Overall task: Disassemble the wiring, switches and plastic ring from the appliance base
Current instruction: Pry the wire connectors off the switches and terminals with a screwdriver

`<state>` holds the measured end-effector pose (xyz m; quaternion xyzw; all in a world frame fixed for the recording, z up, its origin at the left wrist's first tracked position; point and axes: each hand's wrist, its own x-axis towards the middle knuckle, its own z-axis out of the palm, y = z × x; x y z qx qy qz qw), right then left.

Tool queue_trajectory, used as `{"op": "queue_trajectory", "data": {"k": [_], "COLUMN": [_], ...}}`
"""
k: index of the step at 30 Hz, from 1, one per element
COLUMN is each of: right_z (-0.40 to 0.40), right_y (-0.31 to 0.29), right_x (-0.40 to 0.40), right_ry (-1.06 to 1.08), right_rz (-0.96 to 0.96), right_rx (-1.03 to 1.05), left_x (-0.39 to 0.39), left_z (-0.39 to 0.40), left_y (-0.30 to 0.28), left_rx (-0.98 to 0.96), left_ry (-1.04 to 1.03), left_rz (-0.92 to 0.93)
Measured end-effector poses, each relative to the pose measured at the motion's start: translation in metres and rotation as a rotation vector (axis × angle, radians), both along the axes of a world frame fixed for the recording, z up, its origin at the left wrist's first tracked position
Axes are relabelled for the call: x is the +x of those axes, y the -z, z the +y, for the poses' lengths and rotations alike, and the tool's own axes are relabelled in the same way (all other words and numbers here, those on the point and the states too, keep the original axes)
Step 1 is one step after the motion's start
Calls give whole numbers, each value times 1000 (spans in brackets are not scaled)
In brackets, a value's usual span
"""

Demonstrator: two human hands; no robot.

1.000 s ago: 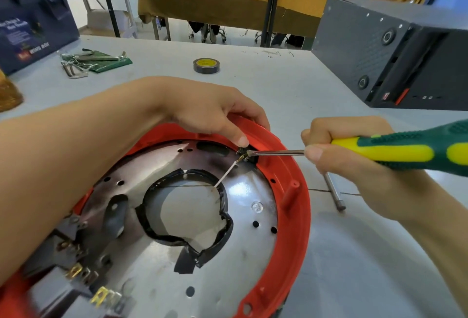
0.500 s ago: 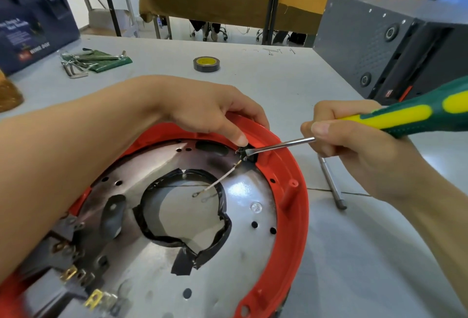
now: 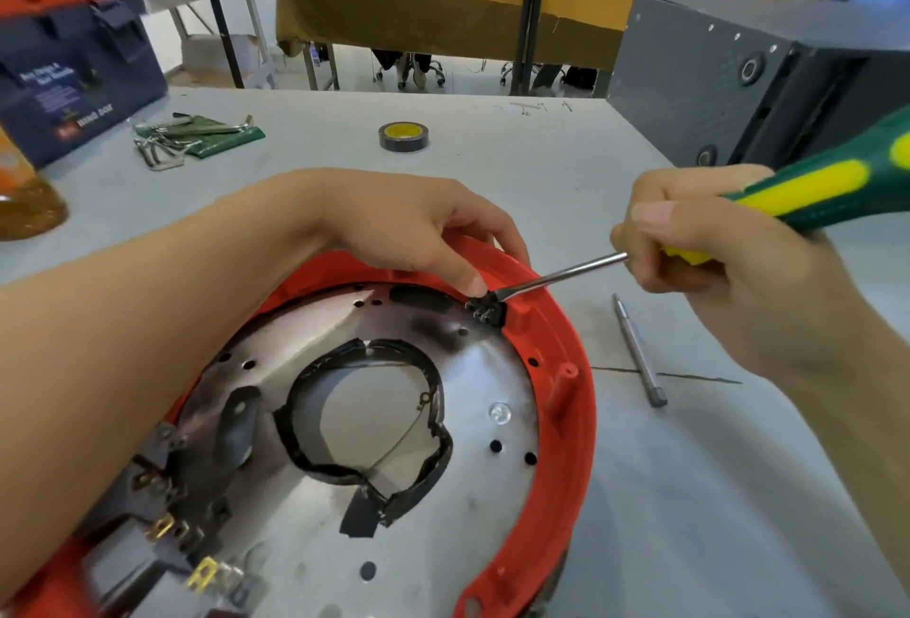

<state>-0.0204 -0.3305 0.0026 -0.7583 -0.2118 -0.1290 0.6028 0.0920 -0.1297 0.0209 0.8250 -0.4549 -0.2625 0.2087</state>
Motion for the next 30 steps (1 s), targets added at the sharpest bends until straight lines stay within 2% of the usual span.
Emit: {"op": "queue_trajectory", "data": {"k": [9,17,30], "right_z": [2,6,11], "right_y": [4,8,11], "right_x": [-8,-7,-9], "right_ry": [82,86,100], "right_rz": [19,12,20], "right_rx": [74,47,83], "left_x": [-5,-12,-9], "left_z": [-4,-9,-8], "left_y": [-2,-3,-5], "left_rx": [-24,37,-1], "left_ry": [-96,-111,-120], "left_rz": [-2,-67,-111]}}
